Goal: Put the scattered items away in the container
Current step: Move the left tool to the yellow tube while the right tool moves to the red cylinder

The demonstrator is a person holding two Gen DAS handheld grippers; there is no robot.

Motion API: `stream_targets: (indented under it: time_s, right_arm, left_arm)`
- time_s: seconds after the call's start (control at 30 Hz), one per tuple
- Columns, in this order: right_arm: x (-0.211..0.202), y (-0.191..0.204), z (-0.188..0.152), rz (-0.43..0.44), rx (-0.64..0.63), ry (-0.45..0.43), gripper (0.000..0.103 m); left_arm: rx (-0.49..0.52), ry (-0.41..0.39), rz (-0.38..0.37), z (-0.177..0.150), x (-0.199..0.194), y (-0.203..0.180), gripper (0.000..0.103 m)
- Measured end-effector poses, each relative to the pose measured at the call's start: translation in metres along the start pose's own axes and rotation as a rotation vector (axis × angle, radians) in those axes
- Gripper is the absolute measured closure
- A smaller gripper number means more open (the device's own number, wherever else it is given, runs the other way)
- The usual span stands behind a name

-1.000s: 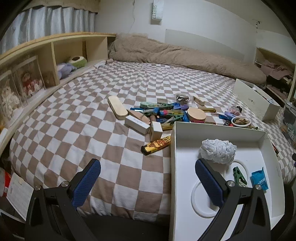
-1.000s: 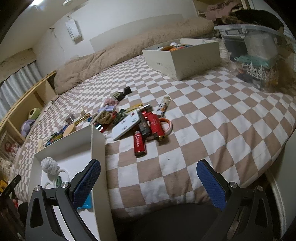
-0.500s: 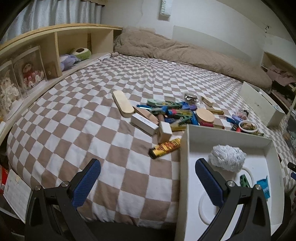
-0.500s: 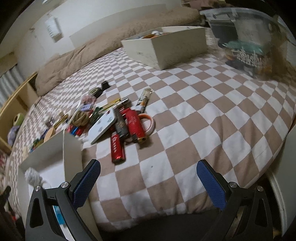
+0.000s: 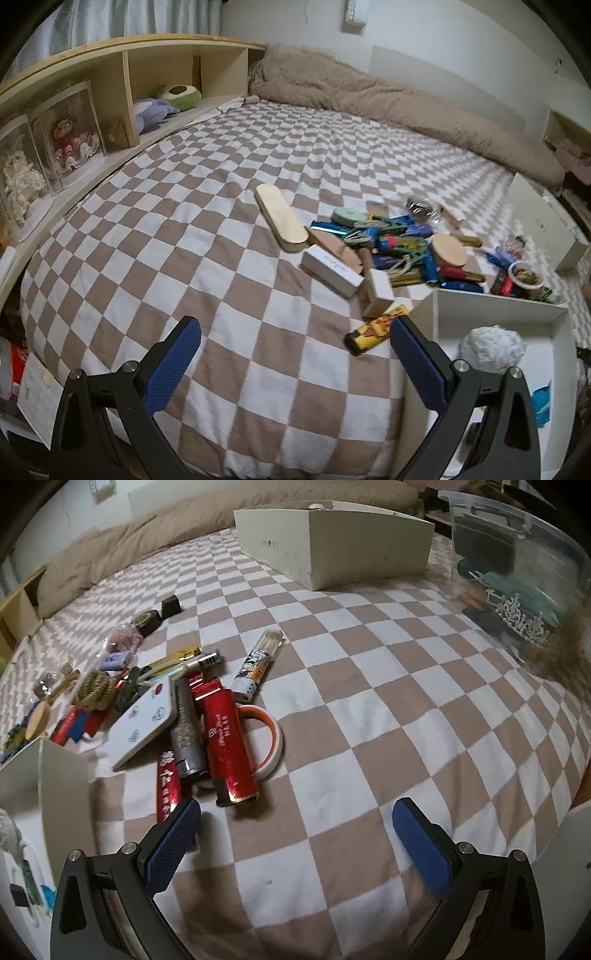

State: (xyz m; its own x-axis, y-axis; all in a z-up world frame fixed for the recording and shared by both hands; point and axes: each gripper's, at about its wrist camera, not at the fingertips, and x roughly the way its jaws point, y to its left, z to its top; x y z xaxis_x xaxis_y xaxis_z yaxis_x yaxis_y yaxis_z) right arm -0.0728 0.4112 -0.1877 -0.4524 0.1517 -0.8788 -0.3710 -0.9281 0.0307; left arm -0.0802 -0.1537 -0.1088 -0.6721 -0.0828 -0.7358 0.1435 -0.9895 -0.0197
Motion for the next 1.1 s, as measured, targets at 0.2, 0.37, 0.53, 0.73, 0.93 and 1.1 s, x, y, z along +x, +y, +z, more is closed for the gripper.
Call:
stream_targets:
  time_s: [0.2,0.37,0.53,0.73,0.93,1.1]
  right_arm:
    - [0.005,-0.013,0.011,-0.028,0.031,-0.014,0.000]
    - [0.012,-0.022,0.021,-0.034,0.070,-0.025,0.000]
    - [0.021,-0.026,0.027,-0.078,0.096,-0.025,0.000]
    - [0.029,-0.030,0.034,-0.099,0.129,-0.041,0.000]
    - [0.036,-0.033,0.038,-0.131,0.207,-0.104,0.000]
    - [0.035,-0.035,0.036,-0.124,0.222,-0.123,0.000]
  left_arm:
    - [0.095,0.074,0.033,0.015,0.025,0.003,0.000]
    - [0.250,0.105,0.086,0.020,0.043,-0.009,0.000]
    - [0.323,0.170,0.046,0.017,0.064,-0.019,0.000]
    - [0.395,0.222,0.009,0.006,0.074,-0.033,0.000]
    - [0.465,0.222,-0.060,0.003,0.064,-0.042,0.000]
    - [0.517,0.267,-0.115,0.001,0.068,-0.048,0.000]
